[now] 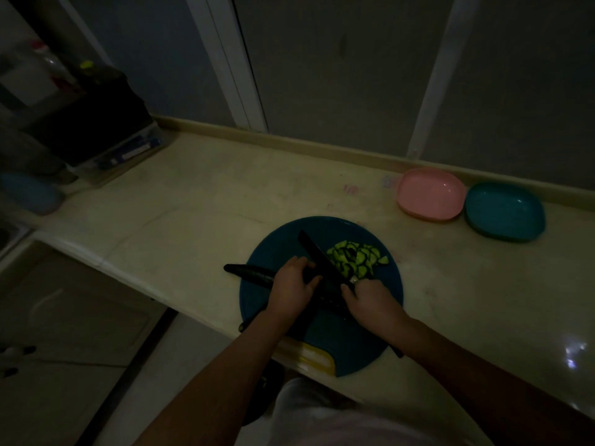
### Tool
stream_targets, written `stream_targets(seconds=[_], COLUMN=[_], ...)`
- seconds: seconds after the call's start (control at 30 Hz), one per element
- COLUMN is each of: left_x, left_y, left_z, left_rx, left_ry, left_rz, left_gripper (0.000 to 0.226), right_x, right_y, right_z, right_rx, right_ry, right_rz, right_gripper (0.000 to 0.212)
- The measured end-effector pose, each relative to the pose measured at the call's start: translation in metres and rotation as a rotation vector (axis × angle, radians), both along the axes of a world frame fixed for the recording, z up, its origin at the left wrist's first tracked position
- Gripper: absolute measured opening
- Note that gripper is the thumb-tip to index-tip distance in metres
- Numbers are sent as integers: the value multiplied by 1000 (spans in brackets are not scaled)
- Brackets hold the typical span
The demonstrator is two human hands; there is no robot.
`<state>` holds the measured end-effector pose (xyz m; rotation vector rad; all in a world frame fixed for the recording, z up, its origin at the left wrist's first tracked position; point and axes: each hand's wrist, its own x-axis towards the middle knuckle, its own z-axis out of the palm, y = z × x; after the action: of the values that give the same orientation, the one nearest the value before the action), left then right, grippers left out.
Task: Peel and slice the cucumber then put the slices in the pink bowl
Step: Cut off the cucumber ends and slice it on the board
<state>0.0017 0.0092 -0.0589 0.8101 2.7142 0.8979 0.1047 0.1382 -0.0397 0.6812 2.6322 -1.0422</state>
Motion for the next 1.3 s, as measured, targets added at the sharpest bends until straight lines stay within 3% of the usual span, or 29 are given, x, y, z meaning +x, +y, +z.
stream_targets(seconds=[1.3], left_x=[2], left_y=[0], left_z=[-1], left_rx=[29], left_ry=[-21], left_rz=[35], left_gripper=[26], right_x=[4], right_y=[-1], right_z=[-2], right_rx=[47], right_ry=[28], right_rz=[30], right_gripper=[47])
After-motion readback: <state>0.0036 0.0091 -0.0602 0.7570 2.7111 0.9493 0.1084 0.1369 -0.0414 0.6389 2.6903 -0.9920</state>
